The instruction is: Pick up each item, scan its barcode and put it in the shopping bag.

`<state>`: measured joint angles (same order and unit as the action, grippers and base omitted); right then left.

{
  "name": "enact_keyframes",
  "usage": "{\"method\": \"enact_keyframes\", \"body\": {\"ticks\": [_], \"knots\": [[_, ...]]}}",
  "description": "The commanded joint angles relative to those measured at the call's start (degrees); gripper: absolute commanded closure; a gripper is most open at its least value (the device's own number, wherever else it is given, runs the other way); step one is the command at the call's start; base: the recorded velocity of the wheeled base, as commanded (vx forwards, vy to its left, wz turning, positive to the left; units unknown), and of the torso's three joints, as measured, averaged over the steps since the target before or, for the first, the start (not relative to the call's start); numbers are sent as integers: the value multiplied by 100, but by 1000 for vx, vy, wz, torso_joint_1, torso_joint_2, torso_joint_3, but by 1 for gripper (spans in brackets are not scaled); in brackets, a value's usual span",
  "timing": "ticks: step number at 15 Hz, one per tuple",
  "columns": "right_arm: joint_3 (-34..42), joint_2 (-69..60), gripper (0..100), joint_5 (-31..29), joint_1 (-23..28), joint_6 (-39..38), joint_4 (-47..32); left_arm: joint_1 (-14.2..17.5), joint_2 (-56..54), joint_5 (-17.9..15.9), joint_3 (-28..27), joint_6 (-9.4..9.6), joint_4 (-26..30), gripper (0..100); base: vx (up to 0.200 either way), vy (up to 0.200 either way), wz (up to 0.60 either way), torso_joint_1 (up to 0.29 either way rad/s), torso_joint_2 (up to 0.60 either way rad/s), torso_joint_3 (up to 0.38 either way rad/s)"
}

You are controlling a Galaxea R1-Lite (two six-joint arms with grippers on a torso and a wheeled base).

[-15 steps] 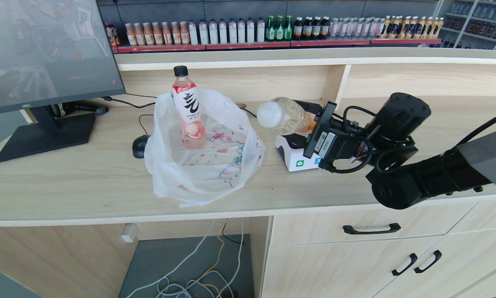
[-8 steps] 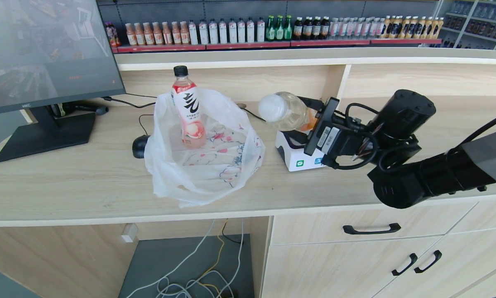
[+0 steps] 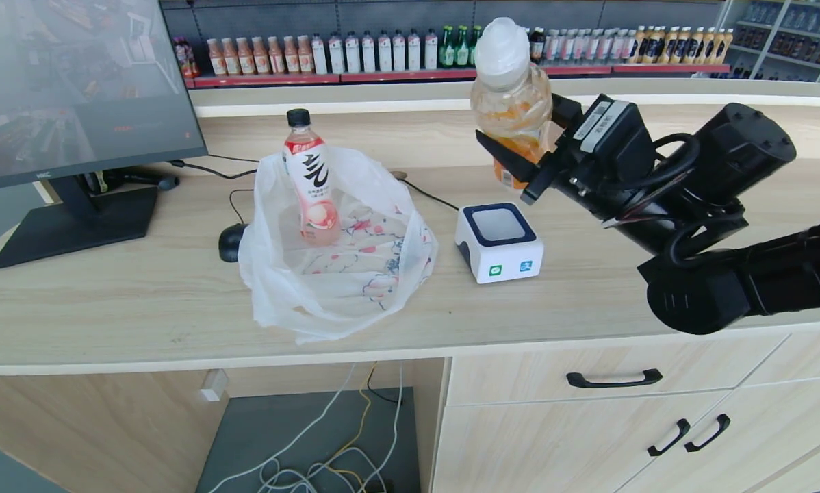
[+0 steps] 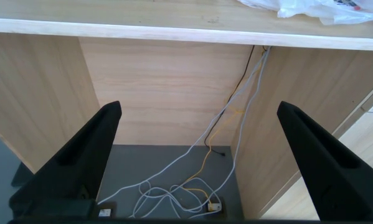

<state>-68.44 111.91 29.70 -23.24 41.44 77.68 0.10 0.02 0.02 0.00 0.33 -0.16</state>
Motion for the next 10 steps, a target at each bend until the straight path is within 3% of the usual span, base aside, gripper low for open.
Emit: {"method": "enact_keyframes", "body": {"ticks": [1,2,7,10], "knots": [[94,-328,100,-324,-6,-391,10,-1,-2,6,0,2,-2,0,0,0,0,0,0,0],[182,-442,100,-676,-6,-821,19,-1,-2,6,0,2,-2,0,0,0,0,0,0,0],[621,-697,100,-975,21,-2333,450,-1,-2,6,0,2,-2,0,0,0,0,0,0,0],[1184,-987,100,-1247,-41,-2614,758,-10,-2,6,0,37,7,0,0,0,0,0,0,0]]}}
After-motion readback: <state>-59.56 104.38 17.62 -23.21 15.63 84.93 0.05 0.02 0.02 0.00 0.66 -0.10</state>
